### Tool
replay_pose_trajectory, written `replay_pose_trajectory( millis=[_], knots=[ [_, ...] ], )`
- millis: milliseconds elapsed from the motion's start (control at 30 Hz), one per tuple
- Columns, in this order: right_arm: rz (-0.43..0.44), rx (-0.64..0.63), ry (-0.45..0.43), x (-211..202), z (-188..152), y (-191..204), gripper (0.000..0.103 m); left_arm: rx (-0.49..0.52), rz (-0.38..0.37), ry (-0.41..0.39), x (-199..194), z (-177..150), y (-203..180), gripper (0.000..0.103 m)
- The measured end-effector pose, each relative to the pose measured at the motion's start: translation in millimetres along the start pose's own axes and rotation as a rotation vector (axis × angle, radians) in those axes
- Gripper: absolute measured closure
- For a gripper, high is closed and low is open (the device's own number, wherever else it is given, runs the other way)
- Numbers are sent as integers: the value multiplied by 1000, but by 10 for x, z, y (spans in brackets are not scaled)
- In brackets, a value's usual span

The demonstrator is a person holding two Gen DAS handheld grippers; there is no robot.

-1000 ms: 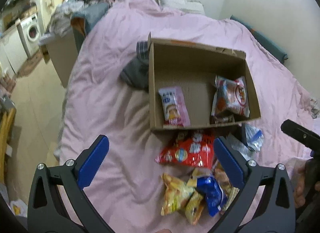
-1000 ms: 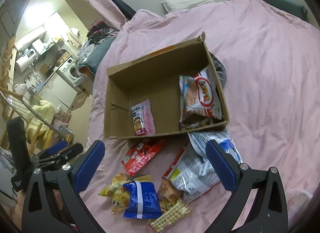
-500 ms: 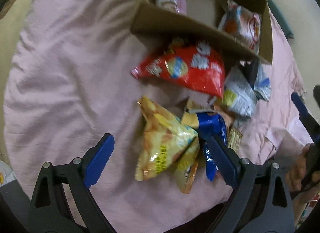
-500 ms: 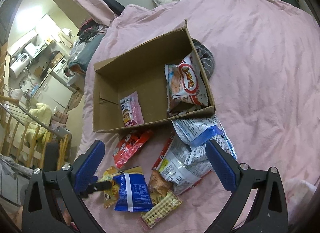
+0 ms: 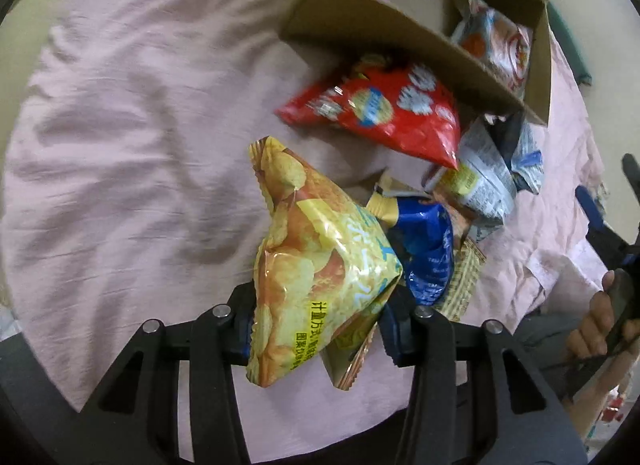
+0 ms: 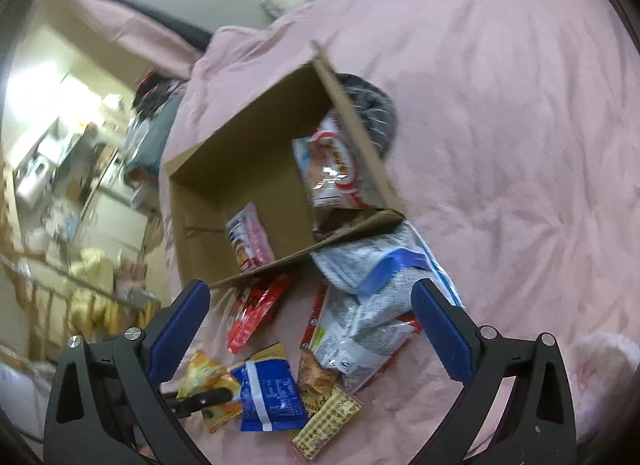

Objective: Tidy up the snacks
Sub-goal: 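Grasp the yellow chip bag with the left tool while the right tool grasps the white-blue bag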

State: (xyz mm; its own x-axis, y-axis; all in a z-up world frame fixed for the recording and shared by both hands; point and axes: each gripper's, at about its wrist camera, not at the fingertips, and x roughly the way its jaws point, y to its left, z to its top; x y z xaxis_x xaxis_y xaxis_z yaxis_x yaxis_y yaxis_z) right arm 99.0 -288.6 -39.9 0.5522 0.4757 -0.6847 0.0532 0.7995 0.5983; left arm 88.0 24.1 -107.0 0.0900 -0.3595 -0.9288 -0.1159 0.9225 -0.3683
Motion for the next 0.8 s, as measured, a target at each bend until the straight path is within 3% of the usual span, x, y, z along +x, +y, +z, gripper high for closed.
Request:
replay_pose_trajectory(
  millis=[133, 300, 533, 600, 667, 800],
  knots=[
    [-81, 67, 27, 96, 12, -164, 0, -4, 64, -118, -200, -22, 5, 61],
    [-184, 62, 129, 410, 7, -261, 0, -11, 57, -208, -374, 36, -14, 61],
    [-314, 1, 237, 871, 57, -328, 1, 51, 59, -248, -460, 68, -133, 61],
    [-313, 6, 264, 957, 53, -354, 13, 65, 66, -256, -454, 76, -168, 61],
    [-323, 5, 281, 1022, 42, -378, 16, 66, 68, -259, -460, 69, -171, 61],
    [-337, -21, 271, 1005, 38, -411, 38, 50, 50, -256, -478, 66, -139, 61]
  ],
)
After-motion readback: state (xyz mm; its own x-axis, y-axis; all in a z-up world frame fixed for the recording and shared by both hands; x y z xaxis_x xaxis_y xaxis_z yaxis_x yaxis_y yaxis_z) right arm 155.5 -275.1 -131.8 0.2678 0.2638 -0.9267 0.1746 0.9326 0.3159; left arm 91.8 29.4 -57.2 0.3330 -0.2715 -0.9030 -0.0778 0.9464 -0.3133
